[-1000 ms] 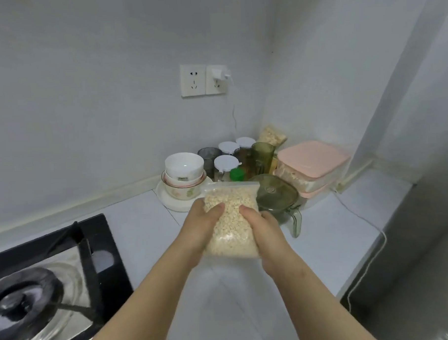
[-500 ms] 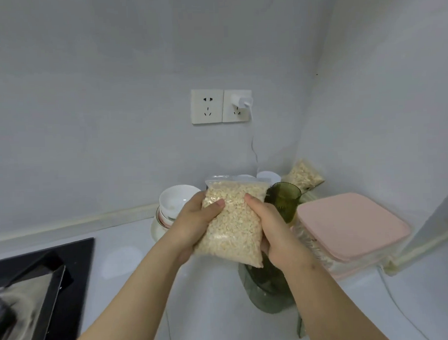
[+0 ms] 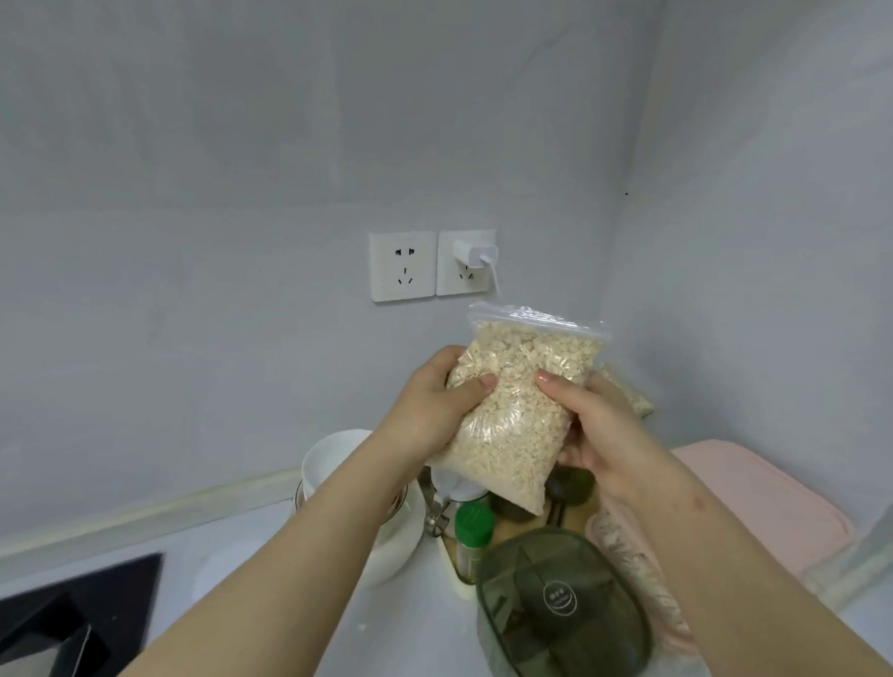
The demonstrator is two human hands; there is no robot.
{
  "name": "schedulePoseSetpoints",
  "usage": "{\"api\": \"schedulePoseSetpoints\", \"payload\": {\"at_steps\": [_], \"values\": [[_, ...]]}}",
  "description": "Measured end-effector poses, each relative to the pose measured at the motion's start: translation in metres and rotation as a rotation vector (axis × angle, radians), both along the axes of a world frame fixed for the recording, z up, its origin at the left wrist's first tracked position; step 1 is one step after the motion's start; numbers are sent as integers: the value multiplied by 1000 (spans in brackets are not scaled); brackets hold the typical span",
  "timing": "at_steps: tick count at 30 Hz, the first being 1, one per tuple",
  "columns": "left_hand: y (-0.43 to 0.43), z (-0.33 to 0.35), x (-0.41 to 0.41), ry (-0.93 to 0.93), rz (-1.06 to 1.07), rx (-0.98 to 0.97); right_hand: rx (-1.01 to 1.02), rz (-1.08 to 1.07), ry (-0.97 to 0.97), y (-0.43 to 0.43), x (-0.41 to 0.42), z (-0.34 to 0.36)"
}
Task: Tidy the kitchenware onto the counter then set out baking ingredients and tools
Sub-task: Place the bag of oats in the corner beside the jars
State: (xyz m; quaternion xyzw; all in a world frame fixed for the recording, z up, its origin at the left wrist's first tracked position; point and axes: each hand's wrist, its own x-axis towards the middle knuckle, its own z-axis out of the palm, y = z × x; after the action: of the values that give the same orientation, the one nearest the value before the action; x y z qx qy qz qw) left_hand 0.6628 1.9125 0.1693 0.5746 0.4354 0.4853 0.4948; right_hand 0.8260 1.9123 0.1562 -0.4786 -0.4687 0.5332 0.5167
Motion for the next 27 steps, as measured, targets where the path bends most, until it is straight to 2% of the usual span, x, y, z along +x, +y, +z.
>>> {"api": "schedulePoseSetpoints", "payload": {"at_steps": [6,11,14,18,20,24,27], "values": [[29,-3,49,155,132,123,83,-204,111,18,37,0],[47,-24,73,65,265,-27,200,-459,171,44,87,1],[62,-33,87,42,255,-93,197,-544,113,61,116,-6],[85,-43,113,70,203,-80,147,-618,124,82,140,-20],[97,-50,128,203,169,-19,151,-649,143,89,150,-27],[120,-68,154,645,23,172,189,-725,211,98,161,-42],[135,-80,169,903,-65,298,209,-790,241,105,161,-56]]}}
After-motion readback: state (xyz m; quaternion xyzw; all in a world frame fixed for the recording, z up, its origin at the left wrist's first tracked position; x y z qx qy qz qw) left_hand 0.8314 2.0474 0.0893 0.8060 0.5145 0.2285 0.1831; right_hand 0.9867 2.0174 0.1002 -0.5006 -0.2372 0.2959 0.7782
